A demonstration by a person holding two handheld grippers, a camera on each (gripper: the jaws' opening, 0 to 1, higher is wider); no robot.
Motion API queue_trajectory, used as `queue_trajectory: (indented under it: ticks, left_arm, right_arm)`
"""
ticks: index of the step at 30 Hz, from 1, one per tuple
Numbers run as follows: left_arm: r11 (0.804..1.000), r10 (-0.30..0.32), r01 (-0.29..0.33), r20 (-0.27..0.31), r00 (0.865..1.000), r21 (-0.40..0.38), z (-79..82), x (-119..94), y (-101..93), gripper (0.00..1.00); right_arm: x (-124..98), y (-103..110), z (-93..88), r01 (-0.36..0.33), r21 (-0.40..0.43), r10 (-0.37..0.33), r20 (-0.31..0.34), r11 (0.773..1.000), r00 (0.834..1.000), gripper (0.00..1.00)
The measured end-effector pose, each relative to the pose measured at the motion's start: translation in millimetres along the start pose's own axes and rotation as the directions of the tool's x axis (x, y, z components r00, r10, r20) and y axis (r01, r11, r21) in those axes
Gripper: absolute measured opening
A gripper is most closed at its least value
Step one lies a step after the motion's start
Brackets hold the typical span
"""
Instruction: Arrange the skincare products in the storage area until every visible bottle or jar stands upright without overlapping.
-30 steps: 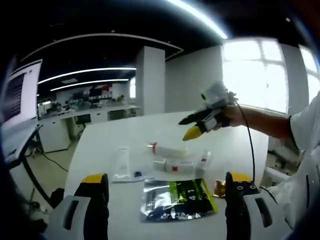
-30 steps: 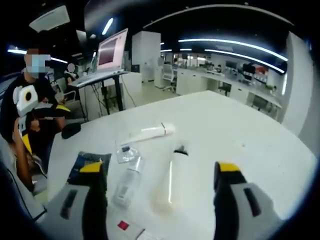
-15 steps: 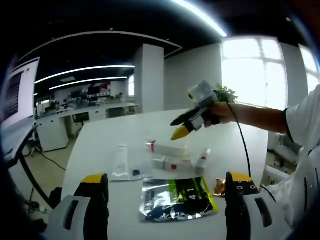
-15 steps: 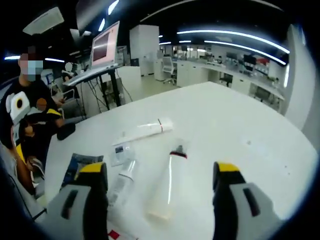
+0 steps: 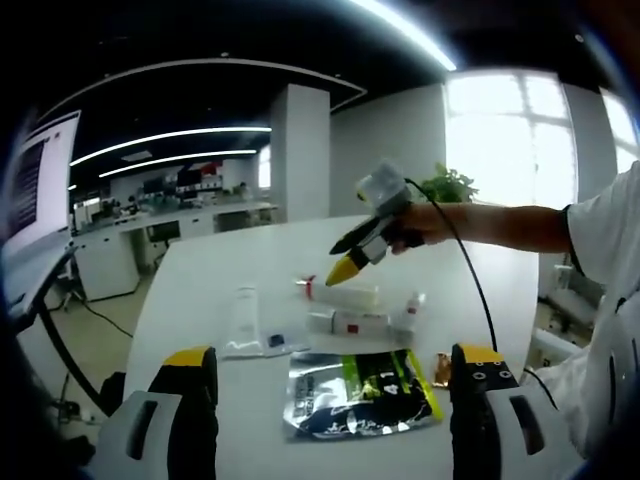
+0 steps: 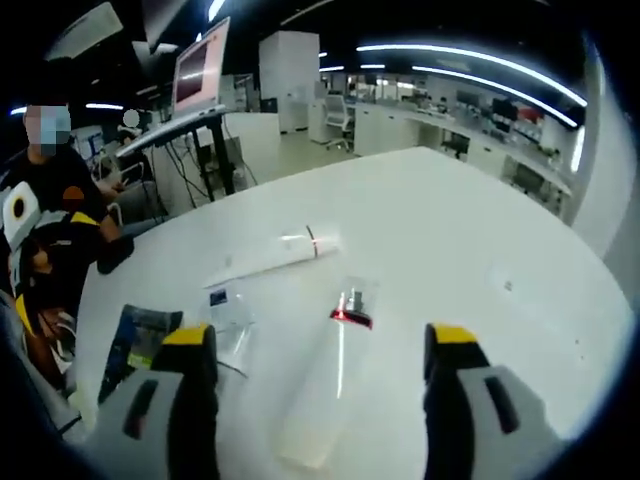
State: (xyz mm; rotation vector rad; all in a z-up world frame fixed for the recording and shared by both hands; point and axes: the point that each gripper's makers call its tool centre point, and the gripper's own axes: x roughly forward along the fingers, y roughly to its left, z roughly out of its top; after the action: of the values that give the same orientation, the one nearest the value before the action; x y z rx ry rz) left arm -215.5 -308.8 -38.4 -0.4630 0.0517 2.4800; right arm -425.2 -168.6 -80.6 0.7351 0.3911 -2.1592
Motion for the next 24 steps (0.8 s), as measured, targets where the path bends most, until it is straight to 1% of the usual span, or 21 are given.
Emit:
queue_trajectory:
  ticks: [3,11,13,16,19,24]
  left_arm:
    - [1.0,-0.001,0.001,0.002,1.0,-0.005,0.0,0,1.0,0.99]
    - [1.0,0.001,-0.001,0.0,1.0,-0.007,-0.6,1,2.8,0.99]
    - [1.0,0.002,-0.002,-0.003,1.0,-0.006,-0.7,2,2.9,0.99]
    - [1.0,0.005,-0.005,-0.003,1.0,-0.001,-0.2,2,3.0,0.99]
    - [1.0,0.007,-0.007,-0.001,1.0,-0.002,0.2,1,3.3,0.99]
    - [1.0,0.022,-0.022,-0.006,1.0,0.011,0.4,0,4.2,0.99]
  right_arm:
    - [4,-3,1.0,0.004,0.007,-0.004,-0.005,1.0,1.0,0.85]
    - [17,-13,1.0,0.019,0.006,-0.018,-0.045,1.0,0.999,0.83]
    - [20,-13,-1.2,0.014,0.006,-0.014,-0.058,1.0,0.998,0.81]
    - [28,-17,-3.8,0.018,0.012,-0.017,-0.073,1.0,0.997,0.8]
    - [36,-20,-8.3,0.012,0.012,-0.01,-0.102,1.0,0.995,0.81]
    - [42,-28,-8.1,0.026,0.02,-0.024,-0.112,0.999,0.993,0.81]
